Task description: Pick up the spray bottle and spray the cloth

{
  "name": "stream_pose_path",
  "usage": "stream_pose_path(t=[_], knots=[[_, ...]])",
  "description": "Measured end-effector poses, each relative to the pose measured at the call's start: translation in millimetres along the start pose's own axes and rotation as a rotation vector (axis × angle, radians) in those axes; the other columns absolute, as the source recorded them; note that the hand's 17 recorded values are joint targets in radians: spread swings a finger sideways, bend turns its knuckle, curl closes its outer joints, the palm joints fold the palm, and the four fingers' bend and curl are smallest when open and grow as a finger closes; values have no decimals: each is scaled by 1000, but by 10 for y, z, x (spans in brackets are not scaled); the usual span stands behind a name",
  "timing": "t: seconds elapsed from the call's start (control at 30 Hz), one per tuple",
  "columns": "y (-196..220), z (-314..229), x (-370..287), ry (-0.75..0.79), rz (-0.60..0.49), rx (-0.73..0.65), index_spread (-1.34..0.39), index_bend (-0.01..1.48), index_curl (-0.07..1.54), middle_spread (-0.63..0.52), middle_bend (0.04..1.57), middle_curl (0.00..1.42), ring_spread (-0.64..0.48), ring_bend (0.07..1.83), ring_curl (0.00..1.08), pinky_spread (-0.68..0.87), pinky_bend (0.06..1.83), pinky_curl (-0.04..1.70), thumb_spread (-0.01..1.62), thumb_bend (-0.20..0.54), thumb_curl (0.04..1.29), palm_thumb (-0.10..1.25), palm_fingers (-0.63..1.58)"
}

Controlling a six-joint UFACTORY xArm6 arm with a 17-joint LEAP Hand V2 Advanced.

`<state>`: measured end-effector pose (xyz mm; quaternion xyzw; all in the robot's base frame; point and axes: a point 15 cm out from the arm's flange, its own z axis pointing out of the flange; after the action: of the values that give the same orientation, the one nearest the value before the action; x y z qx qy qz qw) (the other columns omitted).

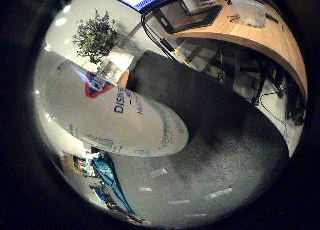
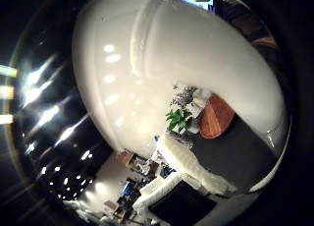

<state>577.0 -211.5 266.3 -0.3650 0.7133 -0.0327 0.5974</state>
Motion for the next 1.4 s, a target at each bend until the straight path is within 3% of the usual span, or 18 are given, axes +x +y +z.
stream_pose_path(t=[0.2,0.4,0.53,0.67,0.83,1.03,1.17,1.4], knots=[[13,81,26,-3,1,-10,-188,150,292,130,205,352,164,406,267,427,487,290,1112,-21,289,544,176],[-18,166,40,-8,3,-16,-220,162,282,58,265,372,109,489,277,381,543,287,1112,-19,287,553,337],[5,194,83,-6,6,-21,-249,194,299,-47,390,417,-23,651,315,215,532,260,1110,-16,290,578,589],[24,215,74,-8,2,-26,-294,280,375,-118,467,469,-110,698,344,65,507,239,1112,-14,295,618,647],[50,234,71,-10,2,-31,-352,322,447,-194,569,547,-201,852,406,-172,635,243,1115,-15,301,672,882],[88,261,76,-17,8,-40,-398,467,617,-244,706,669,-227,981,504,-402,808,328,1122,-15,309,716,1107],[96,265,73,-20,5,-43,-378,613,709,-211,848,712,-217,1040,529,-432,914,390,1126,-15,315,739,1245],[150,279,44,-40,-5,-54,-308,823,783,-158,1032,711,-200,1161,555,-369,1095,508,1132,-16,335,776,1293]])
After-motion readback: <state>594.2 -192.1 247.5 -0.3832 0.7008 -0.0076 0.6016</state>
